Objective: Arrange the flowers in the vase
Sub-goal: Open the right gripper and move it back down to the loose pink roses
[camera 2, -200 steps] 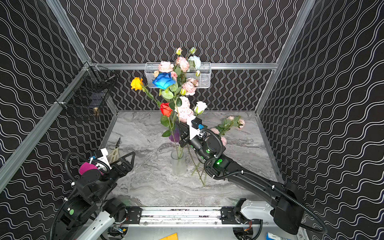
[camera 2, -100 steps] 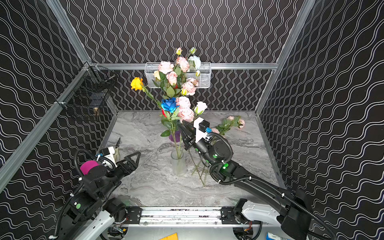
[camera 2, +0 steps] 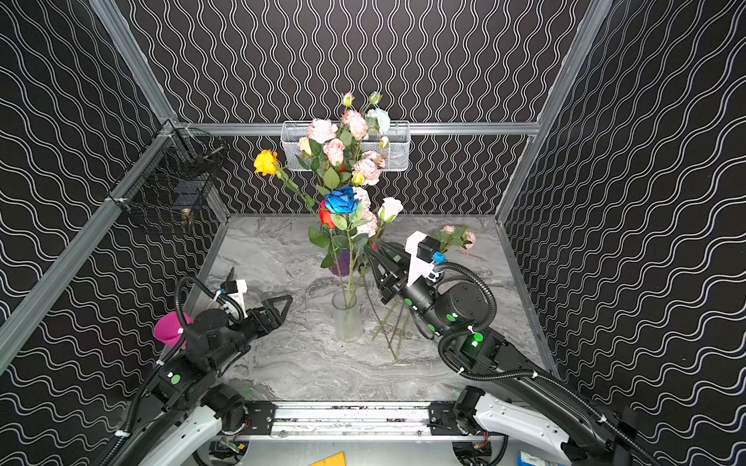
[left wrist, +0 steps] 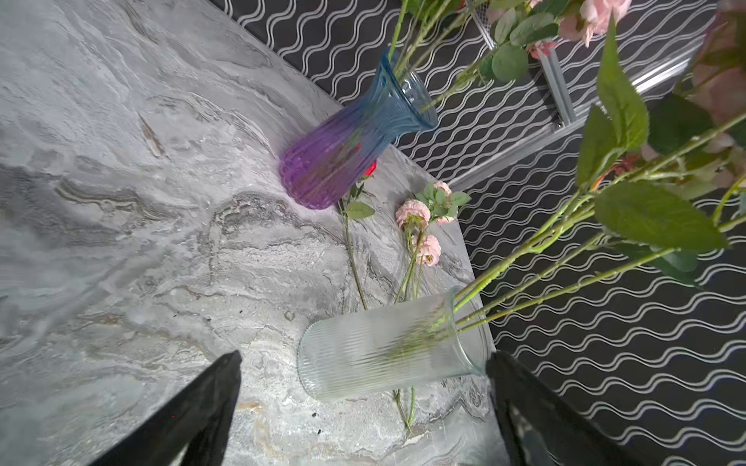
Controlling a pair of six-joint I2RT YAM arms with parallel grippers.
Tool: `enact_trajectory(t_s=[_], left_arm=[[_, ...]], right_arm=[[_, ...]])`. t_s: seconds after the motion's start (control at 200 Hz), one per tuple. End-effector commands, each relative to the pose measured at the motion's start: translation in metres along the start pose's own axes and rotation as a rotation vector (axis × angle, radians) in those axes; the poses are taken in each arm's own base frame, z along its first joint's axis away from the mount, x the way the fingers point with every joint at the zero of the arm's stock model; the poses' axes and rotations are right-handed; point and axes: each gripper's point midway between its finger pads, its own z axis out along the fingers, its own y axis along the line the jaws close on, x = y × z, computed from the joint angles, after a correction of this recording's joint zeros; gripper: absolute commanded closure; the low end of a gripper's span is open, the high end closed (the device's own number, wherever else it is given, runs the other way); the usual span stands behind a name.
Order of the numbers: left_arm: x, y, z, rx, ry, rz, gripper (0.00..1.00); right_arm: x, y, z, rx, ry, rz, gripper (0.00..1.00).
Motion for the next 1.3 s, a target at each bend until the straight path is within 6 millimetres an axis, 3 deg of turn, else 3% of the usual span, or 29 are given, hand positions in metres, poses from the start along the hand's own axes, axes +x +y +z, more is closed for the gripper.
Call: enact_trajectory(t_s=[0.0,0.105,0.225,0.37,0.49,0.676,0.841,0.981,1.091,1.296], left_arm=[[-0.005,-0.017,0.003,0.08,-0.015,0.022,0.02],[0.004,-0.014,0.005,0.096,0.012,0.031,0.02],[0.011,-0.001,0.003,0.075,0.007,0.036,0.02],[0.018,0.018,0.0,0.016,-0.003,0.03,0.02],[0.024,0.025,-0.001,0.0,0.011,0.023,0.02],[0.039,0.037,0.006,-0.008,0.048,-0.001,0.02],[0.051,0.044,0.012,-0.014,0.087,-0.016,0.02],[0.049,0.046,0.011,-0.043,0.092,0.009,0.02],[0.046,0.042,0.013,-0.051,0.101,0.035,0.02],[0.048,0.041,0.024,-0.056,0.129,0.035,0.02]], right_arm=[[0.018,-0.015,-0.012,0.084,0.095,0.026,0.68],[0.052,-0.058,-0.032,0.321,0.206,0.044,0.66],[0.09,-0.112,-0.078,0.641,0.264,0.043,0.7],[0.111,-0.152,-0.122,0.865,0.257,0.07,0.79],[0.128,-0.178,-0.137,0.946,0.266,0.139,0.82],[0.179,-0.22,-0.118,0.88,0.389,0.345,0.82],[0.239,-0.258,-0.087,0.828,0.556,0.561,0.82],[0.279,-0.287,-0.072,0.823,0.584,0.721,0.82],[0.303,-0.301,-0.062,0.806,0.604,0.805,0.76],[0.335,-0.31,-0.049,0.756,0.65,0.882,0.74]])
